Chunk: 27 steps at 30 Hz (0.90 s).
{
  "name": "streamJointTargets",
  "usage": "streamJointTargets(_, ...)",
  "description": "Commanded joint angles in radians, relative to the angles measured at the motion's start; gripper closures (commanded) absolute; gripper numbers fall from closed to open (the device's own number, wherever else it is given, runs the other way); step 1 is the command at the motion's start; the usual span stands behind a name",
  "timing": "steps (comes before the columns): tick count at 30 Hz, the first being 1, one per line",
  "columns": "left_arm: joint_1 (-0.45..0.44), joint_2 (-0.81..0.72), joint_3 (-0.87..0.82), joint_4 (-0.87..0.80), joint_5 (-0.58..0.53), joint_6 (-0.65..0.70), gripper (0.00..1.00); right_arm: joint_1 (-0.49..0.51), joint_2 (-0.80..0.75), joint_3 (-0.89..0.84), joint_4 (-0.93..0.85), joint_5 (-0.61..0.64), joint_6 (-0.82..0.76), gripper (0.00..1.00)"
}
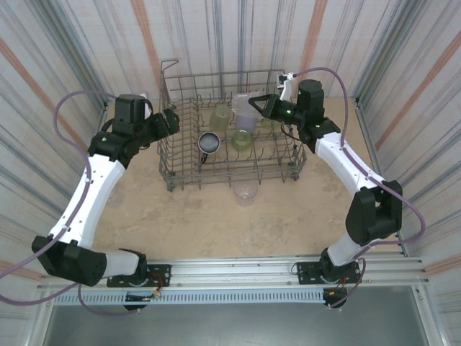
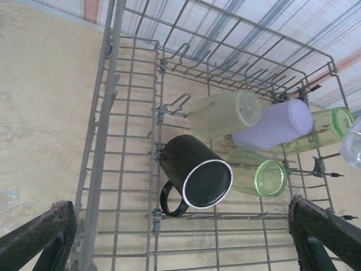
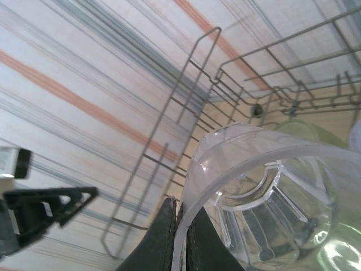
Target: Load the cups into the dish rack
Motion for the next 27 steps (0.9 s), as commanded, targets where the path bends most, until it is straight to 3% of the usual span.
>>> streamJointTargets(1,0.021,0.029,0.043,0.053,0.139,0.002,0.01,-0.012,0.048,0.002,0.182,-0.120,0.175,1.00)
streamJointTargets(6,0.036,0.091,0.078,0.116,0.314,0.017,0.01,-0.012,0.093,0.002,0.291,-0.180,0.277,1.00)
streamJointTargets(13,0.036,0.176,0.141,0.145,0.419,-0.029,0.01,-0.010,0.127,0.004,0.415,-0.231,0.374,1.00)
streamJointTargets(27,0.021,0.235,0.111,0.389,0.545,-0.300,0.01,0.016,0.180,-0.001,0.626,-0.252,0.543,1.00)
